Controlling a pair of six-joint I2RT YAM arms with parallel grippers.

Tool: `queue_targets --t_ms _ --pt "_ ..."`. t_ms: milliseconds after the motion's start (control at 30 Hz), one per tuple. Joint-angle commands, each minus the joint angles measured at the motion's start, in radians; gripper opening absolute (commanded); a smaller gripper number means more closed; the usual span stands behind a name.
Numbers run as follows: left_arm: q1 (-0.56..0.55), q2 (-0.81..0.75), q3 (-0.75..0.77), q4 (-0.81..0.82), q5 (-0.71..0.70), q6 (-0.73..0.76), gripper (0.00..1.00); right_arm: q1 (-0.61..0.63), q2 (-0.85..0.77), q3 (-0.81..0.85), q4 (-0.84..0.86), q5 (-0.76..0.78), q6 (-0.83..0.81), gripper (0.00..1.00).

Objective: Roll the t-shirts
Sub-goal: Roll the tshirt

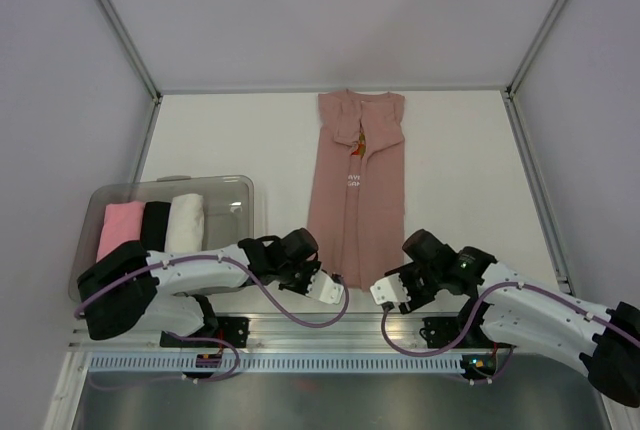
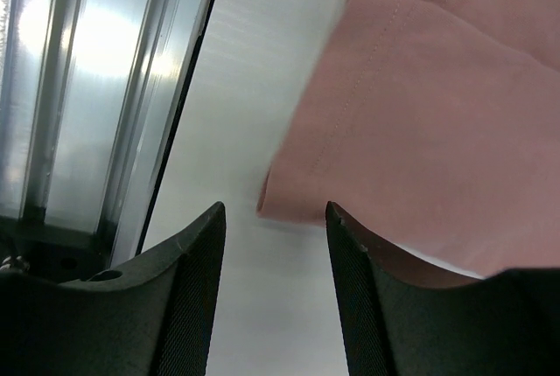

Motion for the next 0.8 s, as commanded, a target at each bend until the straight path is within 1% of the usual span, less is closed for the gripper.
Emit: queue_targets --t_ms 0,33,67,100,167,200,233,300,333,400,433,500,667,767 --pt "-0.005 0.02 0.013 -0.005 0.006 -0.013 0.17 0.031 0.032 -0.03 0.166 0.015 -0.011 0.55" --pt "-0.005 0.02 0.014 -0.003 0.006 -0.011 0.14 0.034 0.043 -0.037 0.182 0.021 -0.011 0.53" --pt "-0.005 0.022 0.016 -0.003 0.007 -0.011 0.09 0.036 0.063 -0.043 0.203 0.027 -0.014 0.52" --pt "-0.005 0.022 0.019 -0.003 0.007 -0.014 0.07 0.038 0.071 -0.055 0.208 0.044 -0.026 0.51" --pt "-0.005 0.022 0.025 -0.005 0.004 -0.017 0.03 0.038 0.081 -0.061 0.238 0.064 -0.011 0.46" --pt "-0.005 0.022 0.028 -0.007 0.006 -0.022 0.02 0.038 0.086 -0.063 0.249 0.081 -0.003 0.43" --pt "-0.005 0.023 0.034 -0.008 0.006 -0.025 0.02 0.039 0.088 -0.064 0.255 0.084 -0.002 0.37" --pt "-0.005 0.023 0.04 -0.013 0.012 -0.034 0.02 0.038 0.097 -0.066 0.258 0.095 0.006 0.3" --pt "-0.005 0.02 0.048 -0.022 0.021 -0.04 0.02 0.038 0.1 -0.069 0.263 0.101 0.032 0.24" --pt "-0.004 0.02 0.059 -0.03 0.032 -0.057 0.02 0.038 0.103 -0.066 0.292 0.102 0.067 0.2" --pt "-0.002 0.019 0.069 -0.043 0.041 -0.062 0.02 0.038 0.101 -0.061 0.288 0.095 0.069 0.14" --pt "0.009 0.019 0.094 -0.072 0.061 -0.073 0.02 0.038 0.094 -0.031 0.271 0.087 0.087 0.09" --pt "0.076 0.026 0.163 -0.148 0.132 -0.074 0.02 0.036 0.095 0.087 0.177 0.015 0.139 0.05" --pt "0.101 0.042 0.194 -0.177 0.145 -0.054 0.02 0.033 0.144 0.153 0.098 -0.019 0.165 0.03"
